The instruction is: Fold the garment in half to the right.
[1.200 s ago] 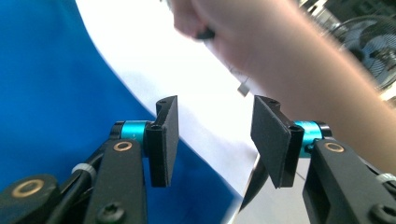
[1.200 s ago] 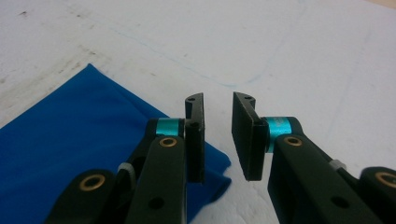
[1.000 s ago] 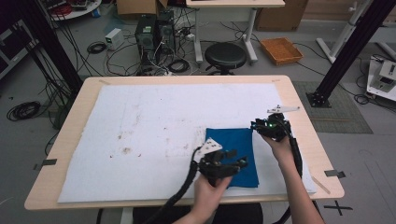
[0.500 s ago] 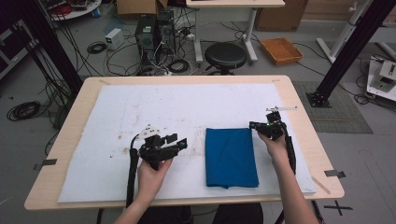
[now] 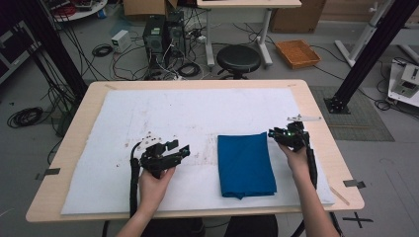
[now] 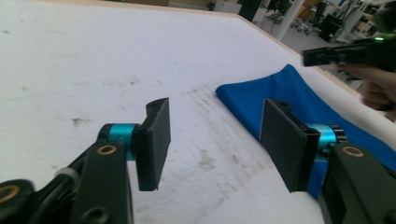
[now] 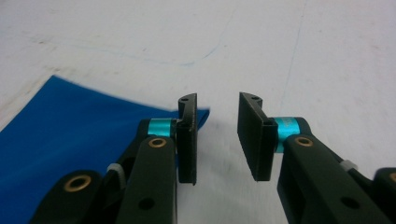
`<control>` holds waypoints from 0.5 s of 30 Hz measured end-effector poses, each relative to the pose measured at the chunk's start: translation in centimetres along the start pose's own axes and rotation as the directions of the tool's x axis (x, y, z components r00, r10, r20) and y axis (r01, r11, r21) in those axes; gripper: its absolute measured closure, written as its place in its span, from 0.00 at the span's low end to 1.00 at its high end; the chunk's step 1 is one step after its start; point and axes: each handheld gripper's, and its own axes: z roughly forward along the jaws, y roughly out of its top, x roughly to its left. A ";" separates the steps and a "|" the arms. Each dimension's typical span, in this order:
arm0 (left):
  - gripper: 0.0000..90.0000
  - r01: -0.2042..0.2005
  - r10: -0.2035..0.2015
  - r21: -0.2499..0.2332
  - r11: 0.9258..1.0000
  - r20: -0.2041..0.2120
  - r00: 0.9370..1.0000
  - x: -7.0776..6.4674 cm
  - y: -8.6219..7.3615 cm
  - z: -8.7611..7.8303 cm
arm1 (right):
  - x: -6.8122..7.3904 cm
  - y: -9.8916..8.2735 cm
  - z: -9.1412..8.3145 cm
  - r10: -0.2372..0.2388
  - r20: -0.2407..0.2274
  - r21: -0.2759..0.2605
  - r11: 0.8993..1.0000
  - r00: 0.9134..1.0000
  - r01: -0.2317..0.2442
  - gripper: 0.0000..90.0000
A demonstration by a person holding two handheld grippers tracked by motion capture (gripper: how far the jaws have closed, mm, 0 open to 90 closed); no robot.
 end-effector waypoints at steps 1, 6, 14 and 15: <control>0.45 -0.031 0.031 -0.016 0.999 -0.011 0.999 0.6 0.1 -0.6 | 0.9 -1.5 -2.0 -0.005 -0.007 -0.033 0.999 1.000 0.005 0.73; 0.42 -0.053 0.051 -0.054 0.997 -0.051 0.997 2.0 0.3 -1.8 | 3.1 -5.8 -6.0 -0.015 -0.054 -0.035 0.999 0.998 0.013 0.69; 0.42 -0.035 0.027 -0.075 0.997 -0.108 0.994 3.2 0.0 -2.7 | 5.8 -11.1 -8.9 0.080 -0.199 0.030 0.997 0.977 -0.075 0.77; 0.42 -0.027 0.019 -0.078 0.997 -0.101 0.995 3.2 0.0 -2.7 | 5.9 -11.2 -8.8 0.071 -0.206 0.036 0.997 0.976 -0.066 0.83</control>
